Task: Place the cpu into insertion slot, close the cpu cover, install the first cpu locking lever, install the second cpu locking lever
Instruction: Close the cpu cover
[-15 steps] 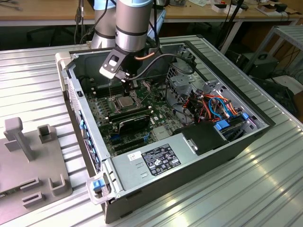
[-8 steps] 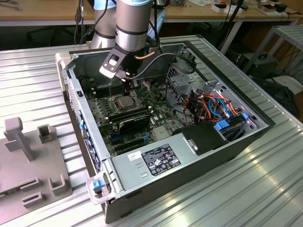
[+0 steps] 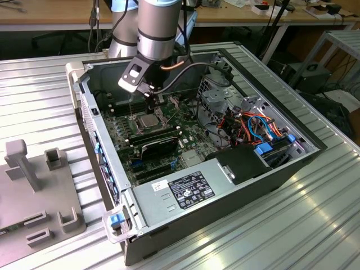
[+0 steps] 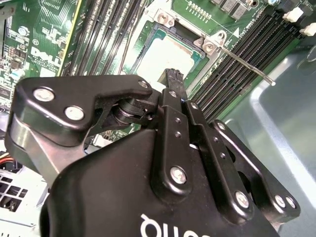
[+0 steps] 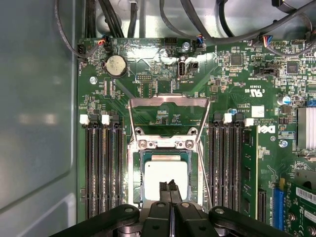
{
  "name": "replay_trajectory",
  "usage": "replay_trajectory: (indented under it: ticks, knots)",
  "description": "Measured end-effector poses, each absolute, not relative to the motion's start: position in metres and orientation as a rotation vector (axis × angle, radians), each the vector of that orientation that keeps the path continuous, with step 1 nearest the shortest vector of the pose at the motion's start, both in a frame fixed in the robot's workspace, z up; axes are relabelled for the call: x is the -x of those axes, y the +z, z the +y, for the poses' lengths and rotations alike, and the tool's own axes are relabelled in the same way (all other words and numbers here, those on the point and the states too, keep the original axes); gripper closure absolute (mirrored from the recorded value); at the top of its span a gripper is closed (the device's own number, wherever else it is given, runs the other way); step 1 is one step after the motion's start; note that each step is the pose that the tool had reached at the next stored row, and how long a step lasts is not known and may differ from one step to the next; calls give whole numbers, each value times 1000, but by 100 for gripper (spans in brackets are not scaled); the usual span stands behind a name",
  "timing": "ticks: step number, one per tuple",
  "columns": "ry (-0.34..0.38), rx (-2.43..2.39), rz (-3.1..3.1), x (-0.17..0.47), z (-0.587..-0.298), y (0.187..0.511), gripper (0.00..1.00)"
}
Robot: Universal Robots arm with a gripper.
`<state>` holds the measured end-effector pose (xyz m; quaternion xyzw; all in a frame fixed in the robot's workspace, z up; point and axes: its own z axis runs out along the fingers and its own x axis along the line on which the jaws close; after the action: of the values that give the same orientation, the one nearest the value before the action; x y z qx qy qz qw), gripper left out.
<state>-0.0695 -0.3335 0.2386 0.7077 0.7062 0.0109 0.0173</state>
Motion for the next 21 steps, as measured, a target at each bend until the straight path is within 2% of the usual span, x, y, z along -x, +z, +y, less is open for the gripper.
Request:
replay_trajectory:
  ticks: [21]
  knots:
    - [34, -2199, 2194, 69, -334, 243, 89]
